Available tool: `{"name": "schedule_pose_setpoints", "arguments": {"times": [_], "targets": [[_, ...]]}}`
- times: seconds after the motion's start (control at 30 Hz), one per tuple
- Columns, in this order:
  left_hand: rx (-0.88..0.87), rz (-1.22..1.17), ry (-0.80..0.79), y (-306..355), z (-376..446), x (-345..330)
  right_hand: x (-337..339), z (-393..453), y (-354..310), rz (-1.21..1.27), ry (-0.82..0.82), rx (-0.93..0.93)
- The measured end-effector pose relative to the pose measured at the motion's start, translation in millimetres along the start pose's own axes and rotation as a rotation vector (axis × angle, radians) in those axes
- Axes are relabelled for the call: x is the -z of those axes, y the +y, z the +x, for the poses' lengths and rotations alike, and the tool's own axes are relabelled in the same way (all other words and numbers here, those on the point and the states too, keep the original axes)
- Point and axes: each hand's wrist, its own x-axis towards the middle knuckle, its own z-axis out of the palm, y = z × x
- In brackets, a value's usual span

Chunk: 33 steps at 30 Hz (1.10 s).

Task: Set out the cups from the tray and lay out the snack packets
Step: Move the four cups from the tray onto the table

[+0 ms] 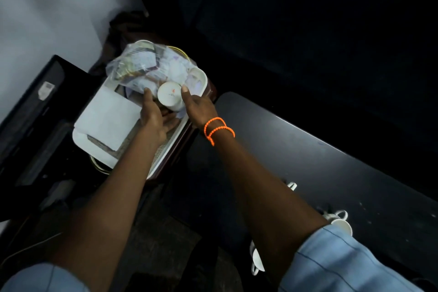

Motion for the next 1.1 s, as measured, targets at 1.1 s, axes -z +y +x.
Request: {"name": "schedule_pose_setpoints", "arguments": {"times": [1.1], "targets": [[-0.124, 0.41, -0.573, -105, -136, -172, 125, -192, 127, 0.707, 0.852, -0.012]]}}
